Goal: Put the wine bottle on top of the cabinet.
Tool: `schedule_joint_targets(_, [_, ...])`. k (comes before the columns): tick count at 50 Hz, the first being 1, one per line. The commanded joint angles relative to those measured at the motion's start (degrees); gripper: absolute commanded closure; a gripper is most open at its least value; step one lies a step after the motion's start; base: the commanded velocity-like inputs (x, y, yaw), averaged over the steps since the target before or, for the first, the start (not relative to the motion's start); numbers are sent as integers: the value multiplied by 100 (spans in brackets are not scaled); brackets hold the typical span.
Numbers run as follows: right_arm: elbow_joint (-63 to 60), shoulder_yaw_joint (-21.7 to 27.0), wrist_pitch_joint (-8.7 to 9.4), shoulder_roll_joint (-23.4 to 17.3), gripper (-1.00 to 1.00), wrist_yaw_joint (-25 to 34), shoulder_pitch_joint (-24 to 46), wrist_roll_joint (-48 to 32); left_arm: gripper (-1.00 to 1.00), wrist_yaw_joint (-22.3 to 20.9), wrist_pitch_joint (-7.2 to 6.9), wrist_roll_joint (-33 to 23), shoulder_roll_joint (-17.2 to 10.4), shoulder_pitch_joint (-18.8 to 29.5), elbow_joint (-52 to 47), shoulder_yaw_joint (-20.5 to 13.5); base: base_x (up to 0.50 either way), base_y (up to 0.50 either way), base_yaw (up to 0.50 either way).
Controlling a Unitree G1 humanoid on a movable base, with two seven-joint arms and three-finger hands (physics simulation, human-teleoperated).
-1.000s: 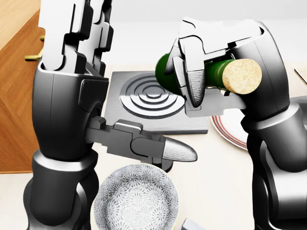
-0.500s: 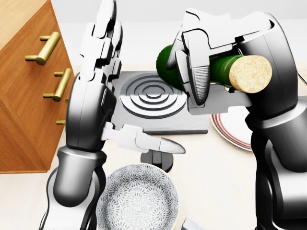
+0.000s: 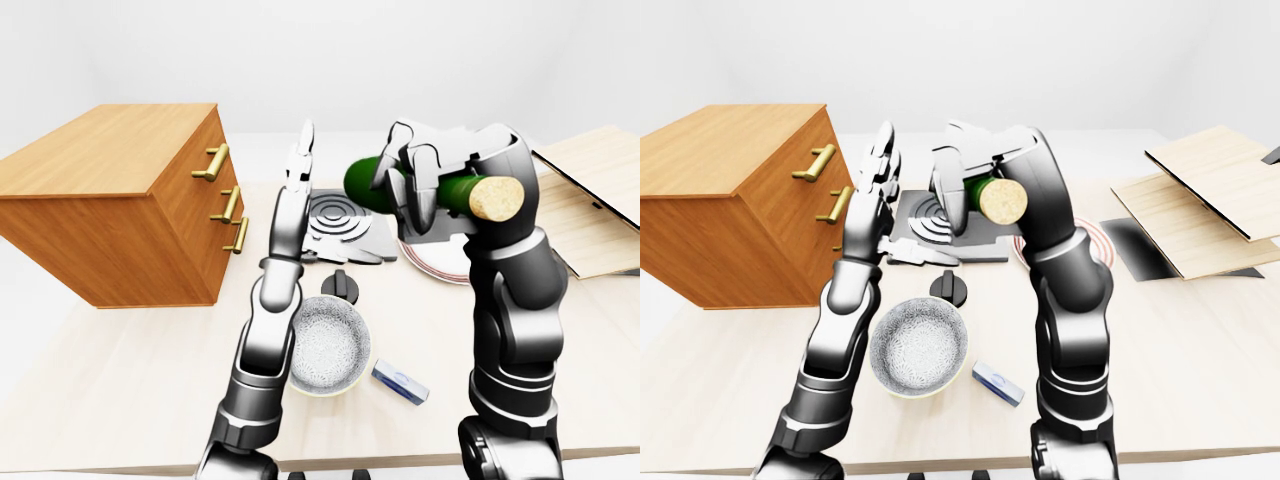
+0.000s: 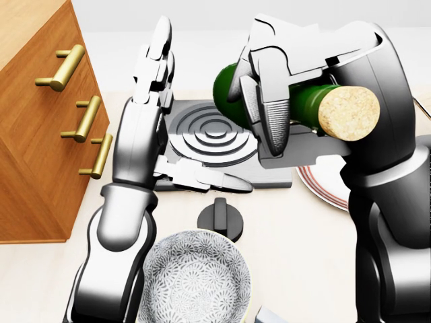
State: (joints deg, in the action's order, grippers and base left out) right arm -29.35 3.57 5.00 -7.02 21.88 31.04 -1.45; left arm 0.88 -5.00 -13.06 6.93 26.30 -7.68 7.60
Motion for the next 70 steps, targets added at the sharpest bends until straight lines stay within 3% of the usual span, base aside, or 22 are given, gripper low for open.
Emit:
schedule_joint_targets(1, [-90, -99, 0, 42, 100, -679, -51, 556, -100, 106, 0, -28, 22, 456, 543, -74, 0, 0, 0])
schedule_joint_targets(18, [-297, -114, 0, 83, 100, -702, -223, 625, -100, 84, 0, -224, 198, 550, 338, 71, 0, 0, 0])
schedule_joint_targets(27, [-380, -268, 0, 191, 100, -718, -339, 541, -100, 3, 0, -444, 362, 865, 149, 191, 0, 0, 0])
schedule_joint_targets(36, [-574, -251, 0, 184, 100, -650, -442, 499, -100, 137, 0, -403, 446, 1057, 993, 89, 0, 0, 0])
schedule_joint_targets(41, [-589, -280, 0, 233, 100, -663, -473, 480, -100, 11, 0, -375, 522, 1131, 843, 151, 0, 0, 0])
schedule_joint_targets(42, [-637, -306, 0, 248, 100, -669, -493, 477, 95, -111, 0, -171, 546, 1128, 903, 89, 0, 0, 0])
schedule_joint_targets(48, [-965, -352, 0, 256, 100, -679, -500, 452, 98, -12, 0, 63, 482, 1034, 1398, 48, 0, 0, 0])
schedule_joint_targets(57, [-969, -319, 0, 261, 100, -696, -442, 454, 100, -79, 0, 212, 468, 844, 1102, 119, 0, 0, 0])
schedule_joint_targets(58, [-928, -318, 0, 267, 71, -693, -467, 461, 100, -89, 0, 230, 475, 831, 1029, 112, 0, 0, 0])
schedule_joint_targets(59, [-925, -319, 0, 268, 71, -693, -469, 462, 100, -89, 0, 231, 474, 830, 1023, 112, 0, 0, 0])
schedule_joint_targets(60, [-881, -285, 0, 275, -93, -695, -480, 485, 100, -98, 0, 232, 476, 819, 924, 124, 0, 0, 0])
schedule_joint_targets(61, [-880, -275, 0, 272, -100, -699, -478, 497, 100, -107, 0, 237, 475, 810, 905, 131, 0, 0, 0])
schedule_joint_targets(70, [-1008, -275, 0, 238, -100, -761, -511, 517, 100, -134, 0, 357, 411, 894, 813, 28, 0, 0, 0])
